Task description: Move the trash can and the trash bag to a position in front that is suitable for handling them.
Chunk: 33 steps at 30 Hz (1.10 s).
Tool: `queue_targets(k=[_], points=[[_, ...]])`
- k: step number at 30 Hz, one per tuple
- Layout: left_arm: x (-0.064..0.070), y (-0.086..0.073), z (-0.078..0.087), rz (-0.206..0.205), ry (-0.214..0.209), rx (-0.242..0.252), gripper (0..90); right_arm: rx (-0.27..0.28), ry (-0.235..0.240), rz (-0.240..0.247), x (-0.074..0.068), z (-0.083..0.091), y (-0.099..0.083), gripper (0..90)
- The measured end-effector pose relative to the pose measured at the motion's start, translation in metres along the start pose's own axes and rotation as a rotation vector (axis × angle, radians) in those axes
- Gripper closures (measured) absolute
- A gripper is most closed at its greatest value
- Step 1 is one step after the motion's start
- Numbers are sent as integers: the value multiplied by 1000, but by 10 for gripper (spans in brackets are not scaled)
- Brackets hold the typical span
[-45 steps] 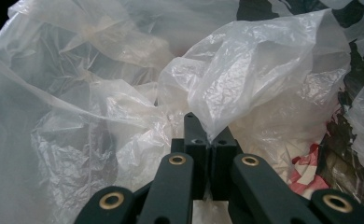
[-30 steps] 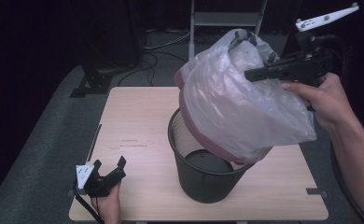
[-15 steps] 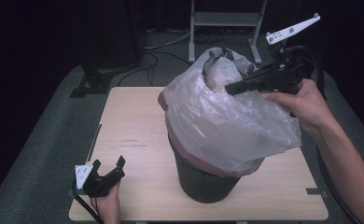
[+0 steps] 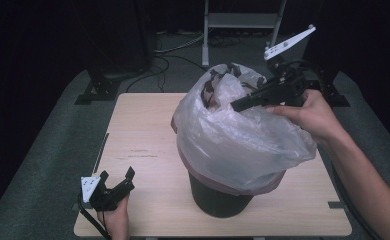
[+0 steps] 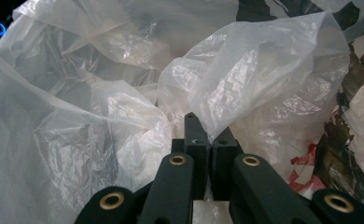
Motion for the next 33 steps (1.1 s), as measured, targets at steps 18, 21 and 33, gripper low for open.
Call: queue_targets(k=[18,21,33], points=[[-1,0,0,5,-2,0,5,-193,-189,-32,24,-50,-9,896],[-1,0,0,8,-2,-1,5,-211,-190,-40,23,-51,-10,896],[0,1,0,9,-4,2,5,-175,-130,-7,-8,-27,3,896]])
Point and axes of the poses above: each handheld gripper's, and its own axes: z roughly backward along the jaws, y roughly out of its top, x roughly to its right, the point moved 2 cm from there along -z, roughly forward along the jaws, and after that the axes turned 15 degrees about y, right-handed, at the moved point
